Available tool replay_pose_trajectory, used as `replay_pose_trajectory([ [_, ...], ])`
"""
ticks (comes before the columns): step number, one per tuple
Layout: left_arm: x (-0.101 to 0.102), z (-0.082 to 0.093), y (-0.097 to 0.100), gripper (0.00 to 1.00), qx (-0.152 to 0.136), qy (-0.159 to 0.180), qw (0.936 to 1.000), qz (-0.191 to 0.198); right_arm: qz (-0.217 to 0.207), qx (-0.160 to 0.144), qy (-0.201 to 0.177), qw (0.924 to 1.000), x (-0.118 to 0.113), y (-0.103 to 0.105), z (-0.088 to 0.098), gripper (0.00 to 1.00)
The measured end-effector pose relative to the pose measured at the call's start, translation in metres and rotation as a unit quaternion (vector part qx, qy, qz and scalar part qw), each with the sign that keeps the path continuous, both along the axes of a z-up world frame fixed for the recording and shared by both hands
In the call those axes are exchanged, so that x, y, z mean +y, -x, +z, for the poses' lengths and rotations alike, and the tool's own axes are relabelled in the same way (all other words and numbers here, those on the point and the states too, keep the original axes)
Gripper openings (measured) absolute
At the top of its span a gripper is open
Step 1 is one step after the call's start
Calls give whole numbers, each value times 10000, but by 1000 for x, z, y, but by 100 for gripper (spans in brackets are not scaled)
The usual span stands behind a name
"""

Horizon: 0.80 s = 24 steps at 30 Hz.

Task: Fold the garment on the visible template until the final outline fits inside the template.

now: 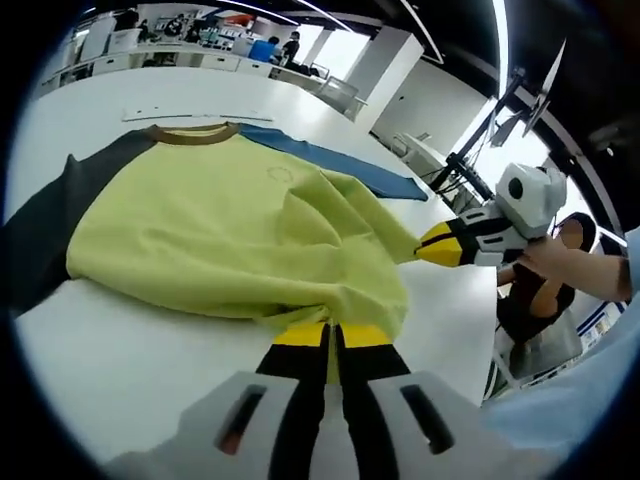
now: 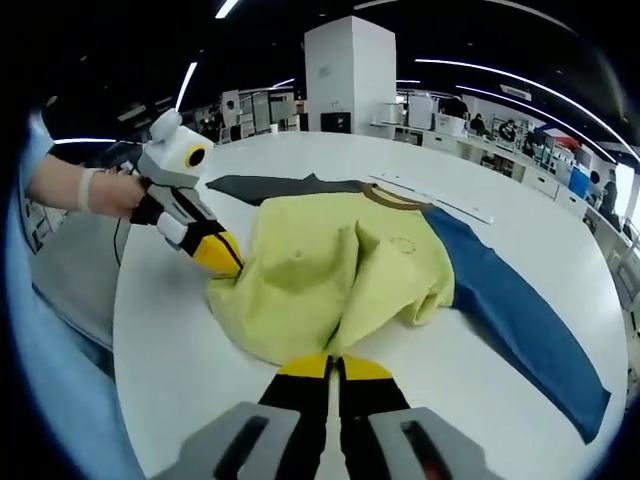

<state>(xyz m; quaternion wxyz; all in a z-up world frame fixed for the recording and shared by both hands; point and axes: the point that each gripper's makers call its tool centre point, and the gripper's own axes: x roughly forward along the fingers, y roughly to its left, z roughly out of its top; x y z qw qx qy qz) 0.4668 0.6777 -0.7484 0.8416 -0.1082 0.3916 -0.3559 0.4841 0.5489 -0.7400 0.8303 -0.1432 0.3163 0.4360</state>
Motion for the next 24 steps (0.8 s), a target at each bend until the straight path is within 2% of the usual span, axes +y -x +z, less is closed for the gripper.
replay_pose_trajectory([
  [5, 6, 6, 2, 12, -282, -192, 9993, -142, -7, 3, -12, 10000, 0, 0, 0, 0],
  [14, 26, 8, -8, 12, -407, -372, 9983, -184, -82, 41, -36, 10000, -2, 1, -2, 0],
  [20, 23, -7, -7, 11, -404, -673, 9956, -514, -92, 64, -39, 9999, -2, 2, -3, 0],
  [24, 16, -6, -7, 11, -563, -760, 9936, -618, -89, 90, -25, 9999, -3, 2, -4, 0],
])
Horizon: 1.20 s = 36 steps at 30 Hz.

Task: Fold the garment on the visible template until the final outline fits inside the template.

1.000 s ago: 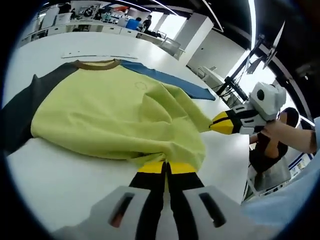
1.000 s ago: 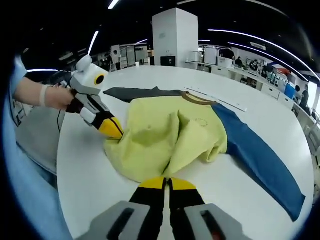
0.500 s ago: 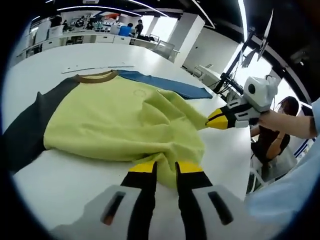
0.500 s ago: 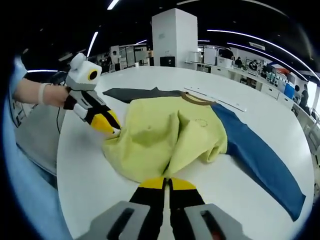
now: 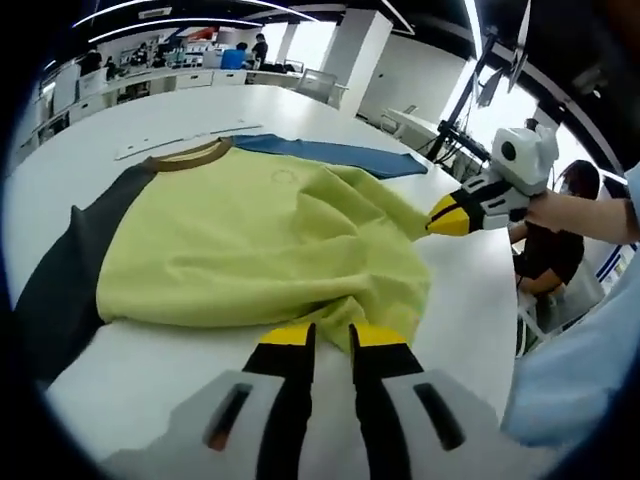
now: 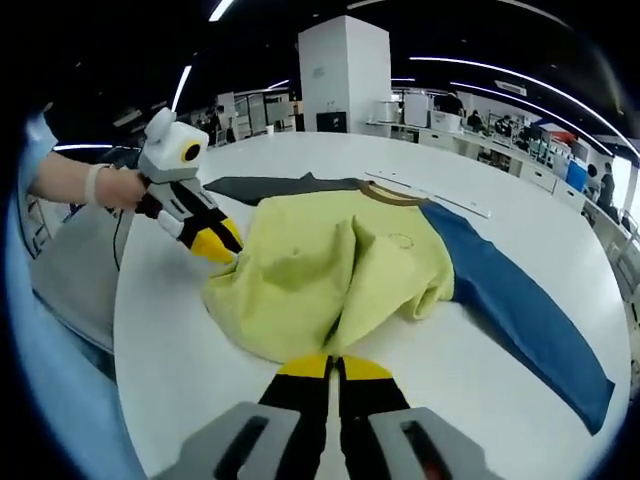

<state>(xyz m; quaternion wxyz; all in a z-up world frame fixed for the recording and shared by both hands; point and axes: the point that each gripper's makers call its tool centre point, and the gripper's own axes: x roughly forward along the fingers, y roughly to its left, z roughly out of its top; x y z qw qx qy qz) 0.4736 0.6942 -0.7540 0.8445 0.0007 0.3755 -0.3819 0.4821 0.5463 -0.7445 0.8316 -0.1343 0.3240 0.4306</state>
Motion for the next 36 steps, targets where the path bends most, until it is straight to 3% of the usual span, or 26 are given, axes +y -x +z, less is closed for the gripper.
replay_pose_trajectory([
  [5, -5, 1, -2, 11, -145, -77, 9998, -100, 4, -1, 9, 10000, 0, -1, 0, 0],
  [14, 0, -3, 1, 0, 67, -39, 10000, -52, 3, 16, 9, 10000, 1, -1, -1, 0],
  [22, 17, 13, 14, 0, 423, 483, 9967, 488, -51, -31, -38, 10000, -2, 1, 7, 0],
  [26, 40, 24, 24, 0, 522, 779, 9905, 1008, -190, 74, -180, 9996, -9, 5, 14, 0],
  [29, 63, 34, 33, 0, 614, 1093, 9811, 1477, -351, 194, -359, 9985, -15, 10, 20, 0],
  [36, 109, 47, 60, 0, 774, 1287, 9674, 2041, -602, 485, -568, 9954, -34, 35, 28, 0],
])
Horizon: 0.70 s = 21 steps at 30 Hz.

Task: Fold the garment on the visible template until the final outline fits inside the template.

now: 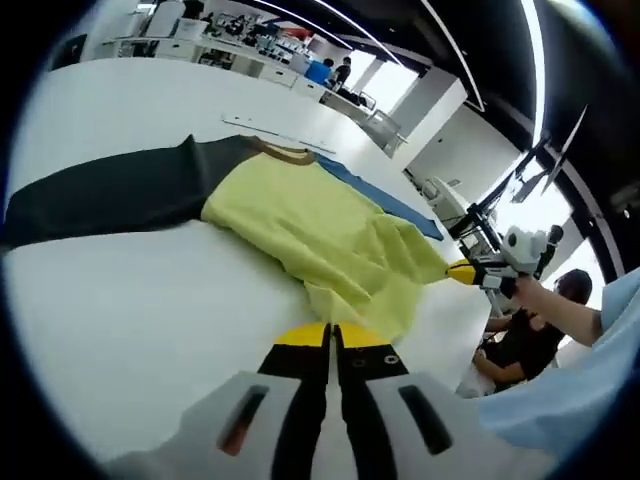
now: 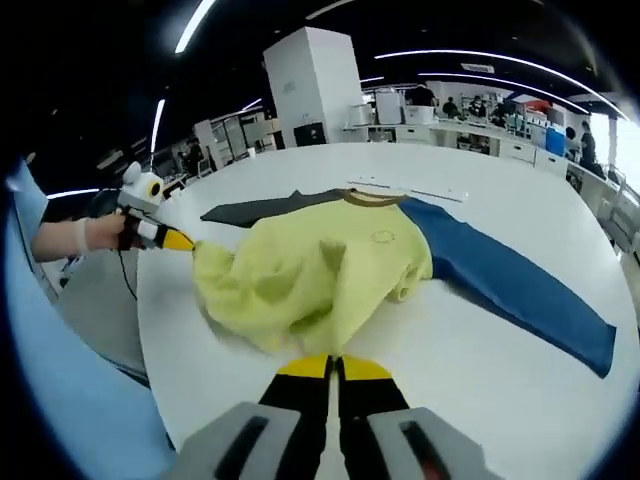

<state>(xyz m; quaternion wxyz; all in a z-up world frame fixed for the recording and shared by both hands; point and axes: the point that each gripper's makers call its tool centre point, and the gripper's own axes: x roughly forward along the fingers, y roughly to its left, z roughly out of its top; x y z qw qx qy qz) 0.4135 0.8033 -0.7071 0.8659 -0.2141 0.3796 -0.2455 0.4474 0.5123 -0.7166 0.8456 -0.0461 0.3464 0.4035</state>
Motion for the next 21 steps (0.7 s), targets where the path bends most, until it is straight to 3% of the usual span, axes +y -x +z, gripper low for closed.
replay_pose_trajectory([
  [8, 37, -7, 27, 0, 172, -386, 9989, 213, -134, 423, 8, 9990, -19, 37, -9, 0],
  [11, 40, -14, 38, 0, 319, -499, 9981, 186, -216, 751, -53, 9969, -22, 55, -16, 0],
  [15, 41, -24, 55, 0, 600, -658, 9959, 152, -231, 970, -30, 9950, -21, 71, -26, 0],
  [21, 43, -32, 75, 0, 861, -719, 9934, 225, -290, 1171, 37, 9927, -20, 80, -42, 0],
])
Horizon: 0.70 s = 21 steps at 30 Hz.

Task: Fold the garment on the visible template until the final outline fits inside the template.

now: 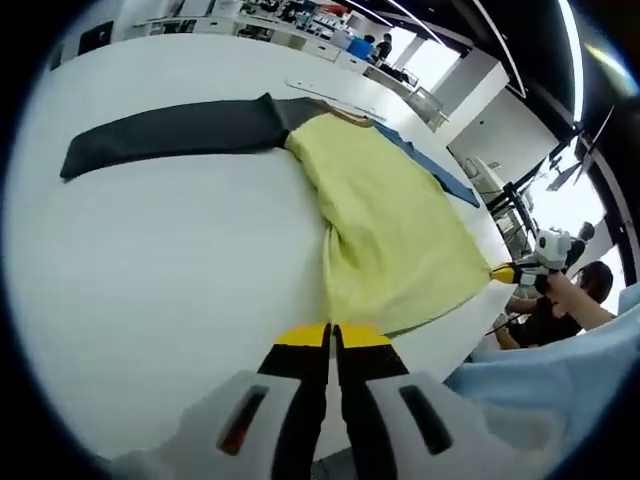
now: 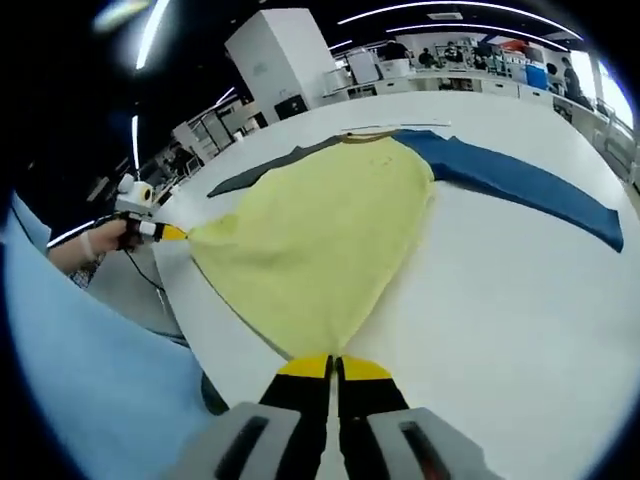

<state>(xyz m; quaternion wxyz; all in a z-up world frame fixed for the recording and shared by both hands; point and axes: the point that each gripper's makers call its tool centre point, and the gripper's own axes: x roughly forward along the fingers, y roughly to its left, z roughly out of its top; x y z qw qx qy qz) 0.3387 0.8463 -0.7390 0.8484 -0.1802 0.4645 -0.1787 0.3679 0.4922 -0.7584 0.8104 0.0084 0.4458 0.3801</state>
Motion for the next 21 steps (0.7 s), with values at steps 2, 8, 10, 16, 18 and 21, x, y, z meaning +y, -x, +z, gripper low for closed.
replay_pose_trajectory([
  [2, -1, 4, 3, 0, -24, 110, 9999, 126, -1, 5, 6, 10000, 3, 0, -1, 0],
  [8, -10, 25, 5, 0, -446, 403, 9978, 262, 53, 23, 131, 9999, 2, 0, -6, 0],
  [10, -10, 27, 7, 0, -355, 484, 9976, 360, 62, 27, 144, 9999, 1, -1, -6, 0],
  [16, -1, -2, 17, 0, 94, 144, 9991, 384, 130, 149, 192, 9996, 1, 2, -8, 0],
  [18, 1, -9, 19, 0, 264, 113, 9986, 436, 167, 115, 247, 9995, 0, 1, -8, 0],
  [21, 1, -19, 22, 0, 436, 39, 9982, 417, 166, 145, 256, 9994, -1, 2, -8, 0],
])
